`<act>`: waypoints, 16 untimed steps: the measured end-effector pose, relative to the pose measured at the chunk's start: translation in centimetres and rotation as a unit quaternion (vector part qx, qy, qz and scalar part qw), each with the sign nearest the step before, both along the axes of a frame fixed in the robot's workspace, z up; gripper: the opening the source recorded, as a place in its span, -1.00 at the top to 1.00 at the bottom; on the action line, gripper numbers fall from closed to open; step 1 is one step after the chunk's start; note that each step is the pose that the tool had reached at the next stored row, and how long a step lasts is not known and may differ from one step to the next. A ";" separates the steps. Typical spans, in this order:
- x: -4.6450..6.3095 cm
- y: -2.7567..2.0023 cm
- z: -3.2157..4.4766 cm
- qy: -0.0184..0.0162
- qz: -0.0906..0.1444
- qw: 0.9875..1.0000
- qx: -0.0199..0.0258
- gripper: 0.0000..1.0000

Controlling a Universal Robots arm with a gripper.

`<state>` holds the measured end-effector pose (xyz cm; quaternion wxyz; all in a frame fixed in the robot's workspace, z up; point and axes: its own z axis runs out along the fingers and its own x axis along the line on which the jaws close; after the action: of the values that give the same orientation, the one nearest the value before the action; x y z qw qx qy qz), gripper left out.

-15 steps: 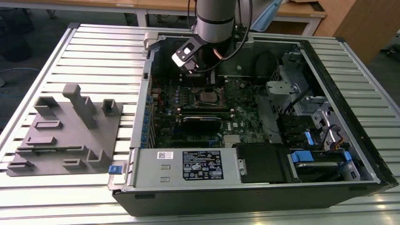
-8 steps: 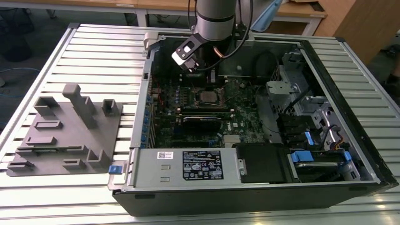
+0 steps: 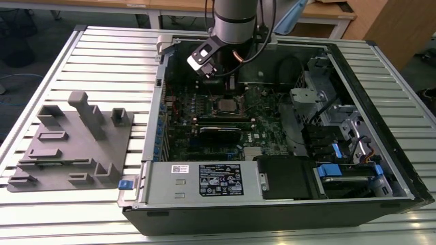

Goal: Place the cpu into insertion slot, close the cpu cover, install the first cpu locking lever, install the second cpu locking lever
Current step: 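Close the cpu cover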

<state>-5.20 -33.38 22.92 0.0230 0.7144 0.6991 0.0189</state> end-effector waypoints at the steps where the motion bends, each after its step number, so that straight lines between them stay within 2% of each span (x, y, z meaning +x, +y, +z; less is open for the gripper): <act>1: 0.0 0.01 0.12 0.000 0.000 1.000 0.000 0.79; 4: 0.0 0.01 0.82 0.000 0.000 1.000 0.000 0.79; 11: 0.0 0.01 3.41 0.000 0.000 1.000 0.000 0.79; 13: 0.0 0.00 3.81 0.000 0.000 1.000 0.000 0.79; 16: 0.0 0.01 3.85 0.000 0.000 1.000 0.000 0.79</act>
<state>-5.19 -33.38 26.77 0.0229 0.7144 0.6991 0.0192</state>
